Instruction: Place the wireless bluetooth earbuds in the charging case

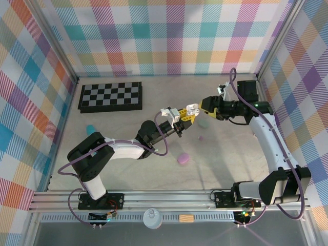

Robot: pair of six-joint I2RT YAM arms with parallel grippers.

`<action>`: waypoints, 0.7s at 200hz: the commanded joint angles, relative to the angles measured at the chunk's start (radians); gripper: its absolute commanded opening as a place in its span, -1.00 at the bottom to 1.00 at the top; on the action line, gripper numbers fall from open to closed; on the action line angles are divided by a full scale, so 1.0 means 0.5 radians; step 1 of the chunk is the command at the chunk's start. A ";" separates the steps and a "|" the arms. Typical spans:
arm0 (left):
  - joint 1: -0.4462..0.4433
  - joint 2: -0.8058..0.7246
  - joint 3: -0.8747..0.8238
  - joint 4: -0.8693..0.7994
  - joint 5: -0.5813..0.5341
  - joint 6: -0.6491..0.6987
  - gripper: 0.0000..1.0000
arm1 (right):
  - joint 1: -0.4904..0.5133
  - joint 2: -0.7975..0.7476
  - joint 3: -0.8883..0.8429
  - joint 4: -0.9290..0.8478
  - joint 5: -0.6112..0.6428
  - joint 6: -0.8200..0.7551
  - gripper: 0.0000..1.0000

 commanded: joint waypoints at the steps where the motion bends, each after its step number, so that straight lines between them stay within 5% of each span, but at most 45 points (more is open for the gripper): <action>1: 0.008 -0.053 -0.028 0.131 0.067 0.082 -1.00 | 0.013 -0.048 0.095 0.044 -0.049 0.005 0.23; 57: 0.010 -0.062 -0.096 0.128 0.119 0.363 -1.00 | 0.127 0.163 0.307 -0.120 0.101 -0.015 0.34; 140: 0.026 -0.080 -0.086 0.121 -0.040 0.302 -1.00 | 0.207 0.183 0.310 -0.397 0.249 -0.236 0.39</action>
